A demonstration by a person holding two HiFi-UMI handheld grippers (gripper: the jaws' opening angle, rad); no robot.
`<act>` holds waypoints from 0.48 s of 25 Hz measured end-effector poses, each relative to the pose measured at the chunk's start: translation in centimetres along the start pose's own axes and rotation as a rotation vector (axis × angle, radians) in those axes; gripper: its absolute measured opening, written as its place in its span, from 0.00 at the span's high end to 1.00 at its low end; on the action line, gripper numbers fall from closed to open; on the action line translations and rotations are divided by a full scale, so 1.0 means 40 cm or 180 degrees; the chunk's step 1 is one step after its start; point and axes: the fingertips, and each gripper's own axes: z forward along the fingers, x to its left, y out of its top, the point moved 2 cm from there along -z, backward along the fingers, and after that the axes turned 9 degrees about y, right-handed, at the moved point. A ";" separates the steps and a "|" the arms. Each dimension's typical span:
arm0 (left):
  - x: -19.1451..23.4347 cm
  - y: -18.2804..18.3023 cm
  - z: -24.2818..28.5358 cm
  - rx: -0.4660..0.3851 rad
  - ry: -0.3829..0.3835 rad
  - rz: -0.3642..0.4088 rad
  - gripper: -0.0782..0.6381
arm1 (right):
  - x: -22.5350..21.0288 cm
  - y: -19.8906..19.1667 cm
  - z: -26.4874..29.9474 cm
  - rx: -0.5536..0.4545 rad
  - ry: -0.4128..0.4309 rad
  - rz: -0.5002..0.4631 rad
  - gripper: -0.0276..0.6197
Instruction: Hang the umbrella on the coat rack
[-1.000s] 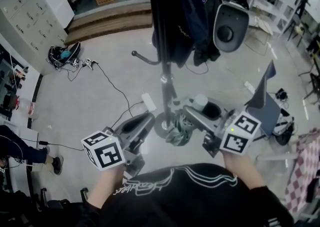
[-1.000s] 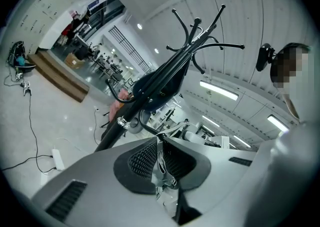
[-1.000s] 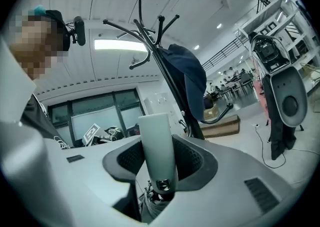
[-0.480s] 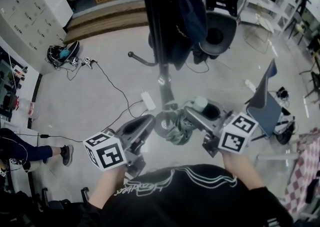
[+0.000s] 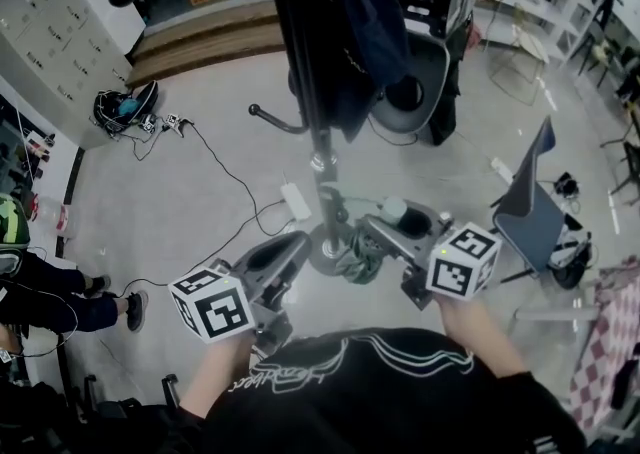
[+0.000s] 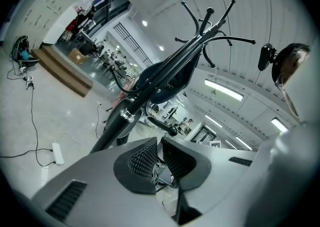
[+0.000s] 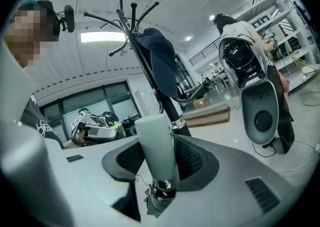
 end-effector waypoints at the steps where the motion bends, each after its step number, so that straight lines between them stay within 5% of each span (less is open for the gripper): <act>1: 0.000 0.000 0.002 -0.0006 -0.0001 0.0004 0.85 | -0.011 -0.009 0.002 0.0026 -0.0017 0.0017 0.69; 12: 0.012 0.005 0.017 -0.0089 0.0028 0.0002 0.85 | -0.133 -0.117 0.033 0.0370 -0.0163 0.0231 0.68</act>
